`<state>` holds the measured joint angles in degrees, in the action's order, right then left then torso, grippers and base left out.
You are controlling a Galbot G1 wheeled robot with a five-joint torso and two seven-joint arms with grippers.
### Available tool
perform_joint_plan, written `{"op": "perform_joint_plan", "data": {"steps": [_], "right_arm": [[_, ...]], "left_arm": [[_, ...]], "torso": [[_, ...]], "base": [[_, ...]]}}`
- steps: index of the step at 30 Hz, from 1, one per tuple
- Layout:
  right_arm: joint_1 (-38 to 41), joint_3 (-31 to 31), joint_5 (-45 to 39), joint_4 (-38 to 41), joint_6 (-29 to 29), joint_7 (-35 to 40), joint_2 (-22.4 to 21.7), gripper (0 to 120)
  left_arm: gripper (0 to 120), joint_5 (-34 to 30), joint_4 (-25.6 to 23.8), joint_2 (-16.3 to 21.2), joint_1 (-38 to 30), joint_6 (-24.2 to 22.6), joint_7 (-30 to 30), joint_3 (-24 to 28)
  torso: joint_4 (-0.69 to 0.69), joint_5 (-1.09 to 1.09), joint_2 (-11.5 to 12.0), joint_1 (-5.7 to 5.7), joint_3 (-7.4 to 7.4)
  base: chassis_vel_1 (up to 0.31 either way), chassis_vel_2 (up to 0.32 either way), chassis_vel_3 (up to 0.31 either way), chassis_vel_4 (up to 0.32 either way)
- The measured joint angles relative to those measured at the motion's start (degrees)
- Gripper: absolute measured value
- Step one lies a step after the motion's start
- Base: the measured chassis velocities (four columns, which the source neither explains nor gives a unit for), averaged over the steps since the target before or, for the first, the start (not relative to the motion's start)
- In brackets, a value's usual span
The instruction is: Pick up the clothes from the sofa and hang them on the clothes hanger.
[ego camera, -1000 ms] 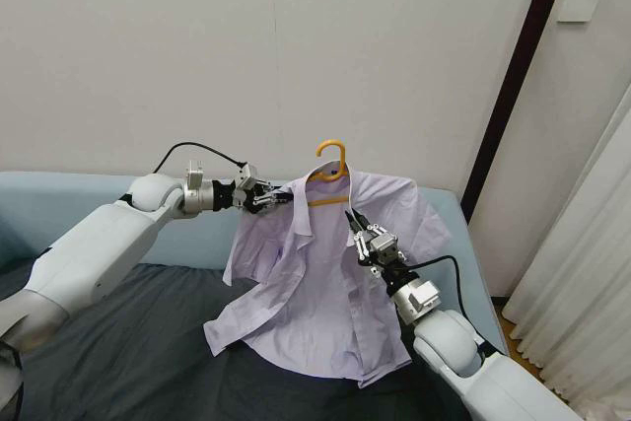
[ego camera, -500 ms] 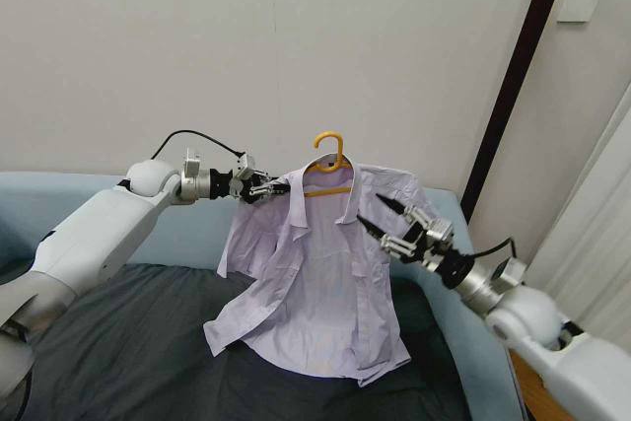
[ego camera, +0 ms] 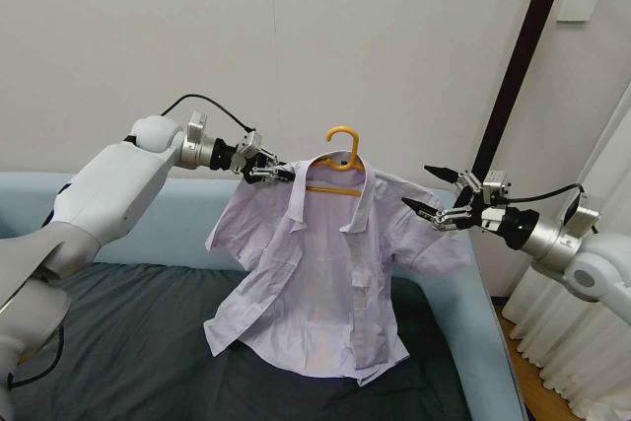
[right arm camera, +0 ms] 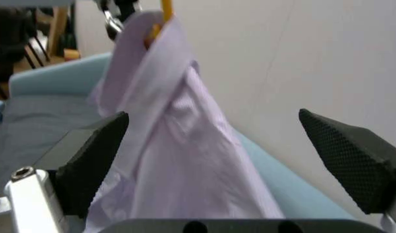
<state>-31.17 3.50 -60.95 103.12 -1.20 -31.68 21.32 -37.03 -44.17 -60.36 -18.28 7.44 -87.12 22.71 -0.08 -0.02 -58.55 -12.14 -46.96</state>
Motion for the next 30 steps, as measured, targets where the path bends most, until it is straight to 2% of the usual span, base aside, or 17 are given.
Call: {"op": "perform_joint_plan", "data": {"steps": [4, 11, 21, 25, 28, 30], "right_arm": [[1.47, -0.52, -0.25, -0.03, -5.28, -0.09, -1.45, 100], [2.74, -2.78, 1.06, -0.23, -6.45, -0.08, -1.02, 100], [3.26, -5.21, 4.95, -2.82, -5.51, -0.35, 5.02, 100], [5.18, -6.99, 5.05, -5.01, -4.94, -0.95, 8.56, 100], [6.01, -7.59, 5.05, -5.75, -4.89, -1.85, 9.44, 100], [6.96, -8.20, 5.18, -6.37, -5.05, -3.02, 9.53, 91]], "left_arm": [[7, 0.56, -0.57, 0.13, -0.88, -0.61, -0.99, 0.54], [7, -0.29, -2.44, 0.67, -0.86, -0.90, -0.91, 0.83], [7, -0.38, -3.11, -0.33, 0.99, -0.90, -0.72, 0.52], [7, 0.30, -1.81, -0.69, 0.78, -0.65, -0.65, 0.45], [7, 0.85, -0.81, -0.66, 0.44, -0.07, -0.64, 0.37], [7, 1.36, 0.03, -0.50, 0.22, 0.54, -0.61, 0.31]], "torso": [[0.02, -0.01, 0.00, 0.00, 0.00], [0.02, -0.01, 0.00, 0.00, 0.01], [0.01, -0.02, 0.00, 0.00, 0.00], [0.01, -0.02, 0.00, 0.00, 0.00], [0.03, -0.01, 0.00, 0.00, 0.00], [0.03, -0.02, 0.00, 0.00, 0.00]], "base": [[0.000, 0.000, 0.000, 0.000], [0.000, 0.000, 0.000, 0.000], [0.000, 0.000, 0.000, 0.000], [0.000, 0.000, 0.000, 0.000], [0.000, 0.000, 0.000, 0.000], [0.000, 0.000, 0.000, 0.000]]}}
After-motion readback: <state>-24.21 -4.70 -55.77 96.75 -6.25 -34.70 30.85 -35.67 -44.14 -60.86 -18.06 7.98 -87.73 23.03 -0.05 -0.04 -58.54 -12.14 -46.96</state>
